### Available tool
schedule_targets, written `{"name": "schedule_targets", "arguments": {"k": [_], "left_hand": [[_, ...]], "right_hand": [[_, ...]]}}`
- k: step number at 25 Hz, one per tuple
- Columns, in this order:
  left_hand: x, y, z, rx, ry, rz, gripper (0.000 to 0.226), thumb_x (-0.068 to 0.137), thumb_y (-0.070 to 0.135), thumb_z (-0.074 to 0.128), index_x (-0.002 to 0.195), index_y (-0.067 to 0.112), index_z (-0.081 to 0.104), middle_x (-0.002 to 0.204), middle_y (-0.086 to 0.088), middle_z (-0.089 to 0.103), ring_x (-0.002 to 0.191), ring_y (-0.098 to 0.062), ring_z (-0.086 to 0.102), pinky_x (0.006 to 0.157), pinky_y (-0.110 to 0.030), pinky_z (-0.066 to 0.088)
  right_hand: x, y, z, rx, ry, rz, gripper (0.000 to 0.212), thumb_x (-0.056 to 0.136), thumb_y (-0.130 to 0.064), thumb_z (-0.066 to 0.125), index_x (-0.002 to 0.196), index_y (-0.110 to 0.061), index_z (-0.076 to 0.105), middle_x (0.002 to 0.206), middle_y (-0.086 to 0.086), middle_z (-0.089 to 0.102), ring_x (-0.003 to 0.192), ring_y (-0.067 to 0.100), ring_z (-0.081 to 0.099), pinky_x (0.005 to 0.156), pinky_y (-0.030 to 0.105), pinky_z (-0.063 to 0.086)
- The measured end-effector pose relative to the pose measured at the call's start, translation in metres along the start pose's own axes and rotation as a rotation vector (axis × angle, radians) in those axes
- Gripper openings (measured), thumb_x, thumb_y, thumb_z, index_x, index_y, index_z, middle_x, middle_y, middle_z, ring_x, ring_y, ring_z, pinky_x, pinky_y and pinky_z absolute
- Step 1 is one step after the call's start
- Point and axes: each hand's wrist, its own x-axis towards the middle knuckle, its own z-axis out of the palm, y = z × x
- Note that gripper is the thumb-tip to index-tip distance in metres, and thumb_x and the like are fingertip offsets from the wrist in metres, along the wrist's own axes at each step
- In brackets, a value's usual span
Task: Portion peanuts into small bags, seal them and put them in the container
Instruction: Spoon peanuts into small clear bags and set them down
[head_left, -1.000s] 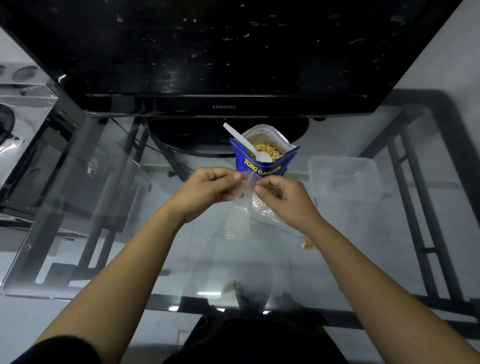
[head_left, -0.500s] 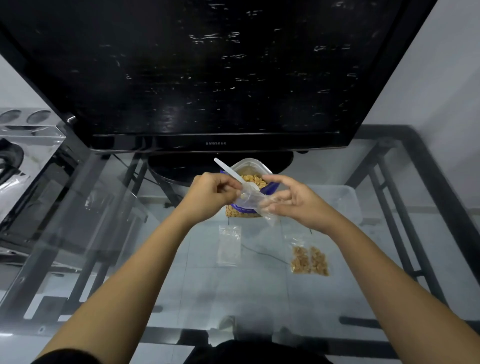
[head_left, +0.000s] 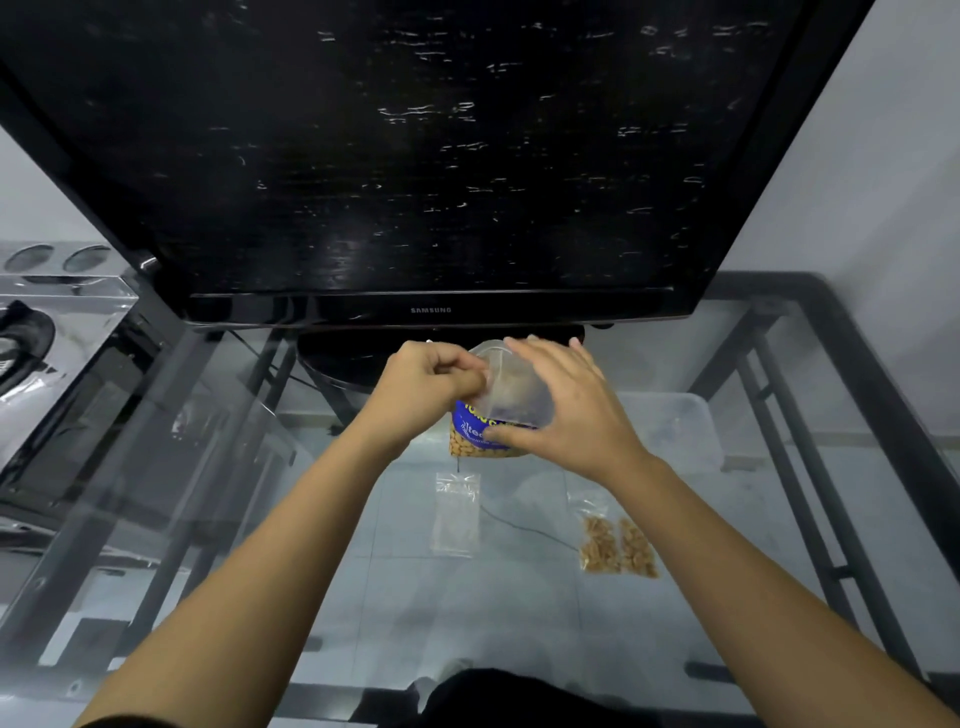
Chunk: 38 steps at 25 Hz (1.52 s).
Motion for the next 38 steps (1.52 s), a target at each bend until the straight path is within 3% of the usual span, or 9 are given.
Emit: {"name": "schedule_targets", "arguments": {"k": [5, 10, 13, 17, 21, 24, 27, 32, 38], "left_hand": [[0.008, -0.008, -0.002, -0.064, -0.090, 0.008, 0.013, 0.085, 0.008, 0.062, 0.095, 0.003, 0.069, 0.070, -0.005, 0.065, 0.046, 0.004, 0.057, 0.041, -0.006, 0.037], [0.051, -0.042, -0.006, 0.195, 0.386, -0.024, 0.044, 0.083, 0.039, 0.064, 0.118, 0.013, 0.056, 0.098, -0.001, 0.056, 0.082, -0.010, 0.053, 0.069, -0.020, 0.040], [0.072, -0.057, -0.003, 0.220, 0.295, -0.125, 0.040, 0.086, 0.035, 0.063, 0.112, 0.006, 0.061, 0.084, 0.003, 0.059, 0.073, -0.007, 0.053, 0.064, -0.018, 0.041], [0.077, -0.058, 0.005, 0.228, 0.153, 0.090, 0.021, 0.089, 0.026, 0.060, 0.093, 0.009, 0.071, 0.072, 0.000, 0.065, 0.070, -0.008, 0.060, 0.064, -0.023, 0.049], [0.077, -0.050, 0.001, 0.441, 0.225, 0.533, 0.021, 0.091, 0.024, 0.055, 0.091, 0.009, 0.069, 0.079, 0.004, 0.061, 0.069, -0.005, 0.054, 0.066, -0.004, 0.040], [0.084, -0.064, -0.004, 0.615, -0.052, 0.670, 0.030, 0.090, 0.030, 0.051, 0.096, 0.007, 0.069, 0.081, -0.005, 0.063, 0.073, -0.012, 0.057, 0.064, -0.009, 0.039], [0.081, -0.075, 0.003, 0.425, 0.050, 0.468, 0.020, 0.091, 0.019, 0.056, 0.095, 0.007, 0.071, 0.085, -0.009, 0.069, 0.075, -0.012, 0.060, 0.066, -0.005, 0.041], [0.076, -0.075, 0.018, 0.031, 0.277, -0.074, 0.023, 0.093, 0.022, 0.053, 0.081, 0.008, 0.068, 0.067, -0.009, 0.065, 0.068, -0.020, 0.057, 0.068, -0.036, 0.050], [0.083, -0.080, 0.014, -0.311, 0.303, -0.304, 0.021, 0.093, 0.017, 0.052, 0.086, 0.002, 0.066, 0.060, -0.004, 0.057, 0.058, -0.012, 0.050, 0.057, -0.023, 0.040]], "right_hand": [[0.003, 0.009, 0.007, 0.206, 0.148, -0.015, 0.053, 0.067, -0.043, 0.076, 0.113, -0.022, 0.061, 0.098, -0.007, 0.062, 0.094, 0.012, 0.057, 0.093, 0.030, 0.044], [0.004, 0.025, 0.006, 0.459, 0.241, 0.228, 0.047, 0.066, -0.029, 0.081, 0.107, -0.032, 0.058, 0.099, -0.020, 0.059, 0.095, -0.007, 0.055, 0.081, 0.007, 0.043], [0.004, 0.038, 0.010, 0.522, 0.234, 0.351, 0.046, 0.070, -0.030, 0.078, 0.109, -0.031, 0.056, 0.101, -0.020, 0.059, 0.098, -0.007, 0.053, 0.080, 0.006, 0.043], [0.003, 0.049, 0.022, 0.539, 0.118, 0.444, 0.044, 0.070, -0.034, 0.078, 0.109, -0.033, 0.056, 0.101, -0.023, 0.058, 0.097, -0.008, 0.052, 0.074, 0.004, 0.043], [0.004, 0.056, 0.029, 0.549, 0.105, 0.469, 0.042, 0.070, -0.032, 0.078, 0.107, -0.029, 0.059, 0.100, -0.019, 0.061, 0.096, -0.010, 0.053, 0.072, -0.001, 0.040], [0.004, 0.060, 0.030, 0.528, 0.099, 0.470, 0.045, 0.070, -0.035, 0.078, 0.110, -0.023, 0.061, 0.102, -0.013, 0.064, 0.098, -0.007, 0.055, 0.073, -0.002, 0.040], [0.003, 0.062, 0.029, 0.520, 0.075, 0.473, 0.048, 0.070, -0.038, 0.076, 0.112, -0.023, 0.062, 0.105, -0.010, 0.065, 0.100, -0.003, 0.057, 0.074, 0.002, 0.043], [0.002, 0.061, 0.026, 0.548, 0.049, 0.489, 0.040, 0.072, -0.036, 0.075, 0.109, -0.028, 0.060, 0.105, -0.013, 0.064, 0.101, 0.001, 0.058, 0.075, 0.009, 0.044], [0.004, 0.059, 0.022, 0.557, 0.032, 0.486, 0.037, 0.072, -0.034, 0.075, 0.105, -0.030, 0.059, 0.104, -0.014, 0.063, 0.101, 0.003, 0.058, 0.078, 0.013, 0.044]]}}
